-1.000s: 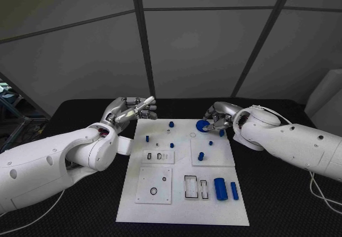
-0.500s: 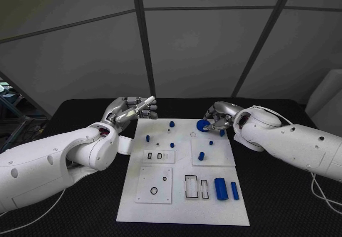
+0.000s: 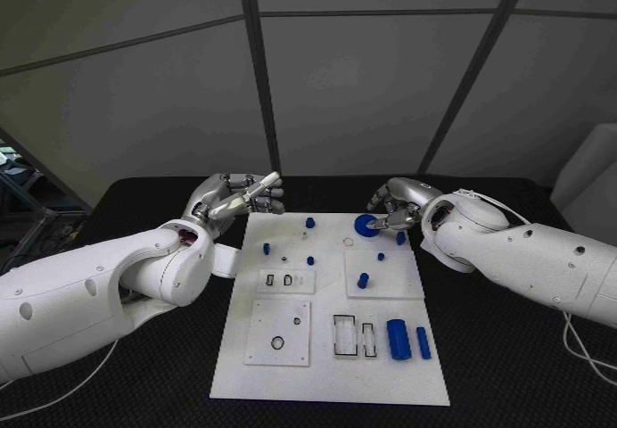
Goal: Assemble the parts on the task board
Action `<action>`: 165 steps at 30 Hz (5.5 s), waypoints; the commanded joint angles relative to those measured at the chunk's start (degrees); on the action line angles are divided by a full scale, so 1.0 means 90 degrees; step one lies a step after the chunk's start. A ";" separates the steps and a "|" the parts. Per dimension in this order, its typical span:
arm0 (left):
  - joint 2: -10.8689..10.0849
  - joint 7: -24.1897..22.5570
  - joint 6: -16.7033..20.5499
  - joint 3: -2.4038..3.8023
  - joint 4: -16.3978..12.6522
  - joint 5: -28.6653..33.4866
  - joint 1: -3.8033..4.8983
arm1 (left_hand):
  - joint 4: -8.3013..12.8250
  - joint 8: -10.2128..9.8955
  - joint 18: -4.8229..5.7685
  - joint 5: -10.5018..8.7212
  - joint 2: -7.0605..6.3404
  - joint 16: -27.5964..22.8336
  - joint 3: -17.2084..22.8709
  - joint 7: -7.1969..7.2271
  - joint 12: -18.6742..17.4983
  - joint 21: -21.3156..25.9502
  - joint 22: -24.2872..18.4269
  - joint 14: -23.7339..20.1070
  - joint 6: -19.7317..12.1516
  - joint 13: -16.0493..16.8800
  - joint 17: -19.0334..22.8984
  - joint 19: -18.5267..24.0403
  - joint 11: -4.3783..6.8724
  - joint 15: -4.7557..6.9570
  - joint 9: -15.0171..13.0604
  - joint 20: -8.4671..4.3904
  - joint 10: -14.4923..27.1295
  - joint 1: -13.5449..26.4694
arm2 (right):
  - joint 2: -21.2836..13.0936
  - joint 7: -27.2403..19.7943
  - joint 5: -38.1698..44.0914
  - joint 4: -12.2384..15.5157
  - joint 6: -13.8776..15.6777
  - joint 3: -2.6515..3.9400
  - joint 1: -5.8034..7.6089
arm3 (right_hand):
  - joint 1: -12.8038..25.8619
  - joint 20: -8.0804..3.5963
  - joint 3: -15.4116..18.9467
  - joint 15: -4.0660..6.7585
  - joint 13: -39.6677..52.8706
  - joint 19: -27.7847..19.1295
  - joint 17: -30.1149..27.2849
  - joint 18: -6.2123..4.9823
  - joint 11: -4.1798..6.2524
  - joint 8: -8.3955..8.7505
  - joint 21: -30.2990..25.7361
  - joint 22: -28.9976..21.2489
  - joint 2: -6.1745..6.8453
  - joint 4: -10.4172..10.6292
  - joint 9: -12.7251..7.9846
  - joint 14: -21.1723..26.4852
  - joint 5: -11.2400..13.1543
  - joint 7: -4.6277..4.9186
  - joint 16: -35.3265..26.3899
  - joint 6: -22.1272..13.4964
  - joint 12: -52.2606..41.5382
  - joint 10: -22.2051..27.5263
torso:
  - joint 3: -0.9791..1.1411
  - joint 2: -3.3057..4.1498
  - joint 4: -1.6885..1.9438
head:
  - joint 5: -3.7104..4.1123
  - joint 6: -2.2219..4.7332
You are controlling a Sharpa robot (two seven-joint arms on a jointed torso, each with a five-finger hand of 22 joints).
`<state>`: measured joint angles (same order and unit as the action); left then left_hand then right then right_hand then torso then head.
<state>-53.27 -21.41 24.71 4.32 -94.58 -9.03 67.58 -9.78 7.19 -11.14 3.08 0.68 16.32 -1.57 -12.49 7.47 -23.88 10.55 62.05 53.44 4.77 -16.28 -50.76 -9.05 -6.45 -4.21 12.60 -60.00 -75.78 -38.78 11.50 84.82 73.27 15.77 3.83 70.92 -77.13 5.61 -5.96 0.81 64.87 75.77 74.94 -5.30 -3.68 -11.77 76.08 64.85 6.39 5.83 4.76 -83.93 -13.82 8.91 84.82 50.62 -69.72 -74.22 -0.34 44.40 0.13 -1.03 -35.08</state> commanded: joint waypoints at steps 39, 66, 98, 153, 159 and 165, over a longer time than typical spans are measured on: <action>0.0011 0.0016 -0.0114 0.0003 0.0035 -0.0016 0.0009 | 0.0041 -0.0027 0.0092 -0.0009 0.0032 -0.0029 -0.0002 -0.0032 -0.0019 0.0022 -0.0007 -0.0051 0.0016 0.0009 -0.0010 0.0042 -0.0049 -0.0006 0.0009 0.0015 -0.0010 0.0042 | 0.0188 -0.0092 0.0014 -0.0279 -0.0880 0.0000 0.0008 | -0.0283 0.0027 -0.0193 -0.0044 0.0119 0.0050 0.0465 0.0045 -0.0018 -0.0163 0.0102 0.0118 -0.0274 -0.0005 0.0008 -0.0431 0.0059 0.0002 0.0065 0.0057 -0.0058 0.0012 | 0.0005 -0.0001 -0.0001 | -0.0047 -0.0082; 0.0013 0.0027 -0.0127 0.0003 0.0077 -0.0016 0.0009 | 0.0043 -0.0028 0.0091 -0.0009 0.0037 -0.0027 -0.0001 -0.0031 -0.0020 0.0022 -0.0008 -0.0054 0.0019 0.0010 -0.0012 0.0044 -0.0048 -0.0006 0.0009 0.0017 -0.0013 0.0042 | -0.0027 -0.0174 0.0413 0.0595 0.0229 0.0005 0.0003 | -0.0229 -0.0062 -0.1535 0.0046 0.0595 0.0276 0.0721 0.0126 0.0086 -0.0118 0.0371 0.0564 -0.0226 -0.0462 -0.0040 -0.0478 0.0047 -0.0109 0.0171 0.0667 -0.0384 -0.0311 | -0.0003 -0.0004 -0.0007 | -0.0044 -0.0059; 0.0046 0.0014 -0.0105 0.0003 0.0107 -0.0016 0.0010 | 0.0050 -0.0031 0.0089 -0.0009 0.0050 -0.0024 0.0004 -0.0028 -0.0021 0.0021 -0.0008 -0.0064 0.0025 0.0012 -0.0016 0.0051 -0.0046 -0.0006 0.0007 0.0020 -0.0019 0.0036 | 0.1388 -0.0070 0.0745 0.0023 0.0001 -0.0287 0.0003 | -0.0013 -0.0054 -0.1627 0.0035 0.0600 0.0277 0.0741 0.0128 0.0073 -0.0033 0.0376 0.0576 -0.0150 -0.0425 -0.0060 -0.0482 0.0088 -0.0093 0.0178 0.0654 -0.0372 -0.0311 | -0.0005 0.0004 0.0013 | -0.0100 -0.0094; 0.0045 0.0032 -0.0121 0.0004 0.0160 -0.0016 0.0011 | 0.0054 -0.0034 0.0088 -0.0009 0.0052 -0.0023 0.0004 -0.0026 -0.0022 0.0022 -0.0009 -0.0072 0.0029 0.0014 -0.0018 0.0056 -0.0045 -0.0007 0.0007 0.0022 -0.0023 0.0033 | 0.1239 -0.0737 0.0174 0.0007 0.0971 -0.0370 0.0001 | 0.0946 0.0132 -0.0805 -0.0160 0.0608 0.0328 0.1068 0.0146 -0.0143 0.0708 0.0425 0.0693 -0.0032 0.0278 -0.0086 -0.0541 -0.0386 0.0123 0.0318 -0.0017 -0.0345 -0.0187 | 0.0008 -0.0010 -0.0016 | -0.0119 -0.0068; 0.0038 0.0039 -0.0132 0.0003 0.0190 -0.0016 0.0010 | 0.0057 -0.0036 0.0088 -0.0009 0.0054 -0.0023 0.0003 -0.0027 -0.0024 0.0022 -0.0010 -0.0080 0.0031 0.0015 -0.0019 0.0060 -0.0045 -0.0008 0.0007 0.0023 -0.0024 0.0032 | 0.0743 -0.1240 -0.0495 0.0381 0.1240 -0.0365 0.0001 | 0.0734 0.0136 -0.0881 -0.0165 0.0609 0.0295 0.1011 0.0136 -0.0145 0.0747 0.0398 0.0648 -0.0072 0.0153 -0.0085 -0.0525 -0.0403 0.0130 0.0292 -0.0022 -0.0333 -0.0173 | 0.0016 -0.0016 -0.0017 | -0.0093 -0.0031; 0.0025 0.0041 -0.0133 0.0002 0.0213 -0.0016 0.0010 | 0.0058 -0.0037 0.0088 -0.0010 0.0055 -0.0023 0.0003 -0.0026 -0.0024 0.0023 -0.0010 -0.0083 0.0031 0.0015 -0.0019 0.0062 -0.0045 -0.0008 0.0007 0.0024 -0.0025 0.0032 | -0.0037 -0.1512 -0.1404 0.0866 0.0784 -0.0344 0.0007 | 0.0427 0.0104 -0.0964 -0.0118 0.0606 0.0129 0.0755 0.0083 -0.0088 0.0627 0.0248 0.0398 -0.0079 -0.0055 -0.0039 -0.0459 -0.0177 0.0066 0.0166 0.0284 -0.0321 -0.0183 | 0.0016 -0.0049 -0.0061 | -0.0074 0.0003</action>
<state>-53.01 -21.01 24.24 4.32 -92.67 -9.00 67.59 -9.53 7.19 -11.14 3.08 0.69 16.32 -1.51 -12.49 7.47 -23.88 10.56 61.64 53.44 4.82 -16.38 -50.56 -9.25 -6.44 -4.22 12.81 -60.20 -75.78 -38.43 1.67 79.74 80.38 23.72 0.65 70.83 -72.92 6.45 -14.61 -0.32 70.32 77.35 74.95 -4.41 -4.71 -5.95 78.54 68.73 5.62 5.57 4.37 -83.84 -15.65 9.54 86.49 52.85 -72.72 -75.86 -0.20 44.17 -0.15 -1.68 -35.09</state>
